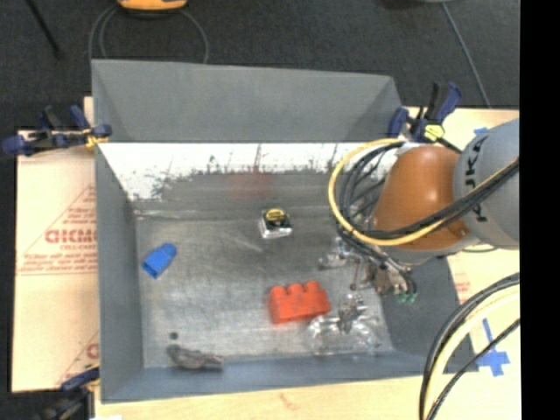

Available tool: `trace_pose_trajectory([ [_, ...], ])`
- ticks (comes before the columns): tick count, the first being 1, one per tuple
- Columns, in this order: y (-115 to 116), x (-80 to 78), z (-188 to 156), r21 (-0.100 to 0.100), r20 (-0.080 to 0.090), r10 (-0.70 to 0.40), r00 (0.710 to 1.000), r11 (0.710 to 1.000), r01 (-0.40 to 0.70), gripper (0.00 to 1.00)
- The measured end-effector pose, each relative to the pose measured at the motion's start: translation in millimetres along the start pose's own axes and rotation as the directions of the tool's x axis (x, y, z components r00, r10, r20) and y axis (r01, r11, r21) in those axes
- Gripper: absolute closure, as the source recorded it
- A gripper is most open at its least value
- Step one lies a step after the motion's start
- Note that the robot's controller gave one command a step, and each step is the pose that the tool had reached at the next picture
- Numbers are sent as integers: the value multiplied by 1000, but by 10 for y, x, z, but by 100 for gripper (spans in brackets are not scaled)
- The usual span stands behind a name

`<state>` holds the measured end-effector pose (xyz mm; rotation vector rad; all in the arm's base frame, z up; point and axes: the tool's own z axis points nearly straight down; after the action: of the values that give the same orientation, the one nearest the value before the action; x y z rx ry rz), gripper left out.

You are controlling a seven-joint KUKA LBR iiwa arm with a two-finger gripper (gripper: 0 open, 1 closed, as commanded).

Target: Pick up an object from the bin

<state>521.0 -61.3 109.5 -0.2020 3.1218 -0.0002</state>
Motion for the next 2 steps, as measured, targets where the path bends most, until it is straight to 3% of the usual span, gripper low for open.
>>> trace_pose_trajectory([
  [1,797,-284,70,-3,-2,-53,999,999,53,0],
  [2,631,-236,1,1,-8,-47,999,999,47,0],
])
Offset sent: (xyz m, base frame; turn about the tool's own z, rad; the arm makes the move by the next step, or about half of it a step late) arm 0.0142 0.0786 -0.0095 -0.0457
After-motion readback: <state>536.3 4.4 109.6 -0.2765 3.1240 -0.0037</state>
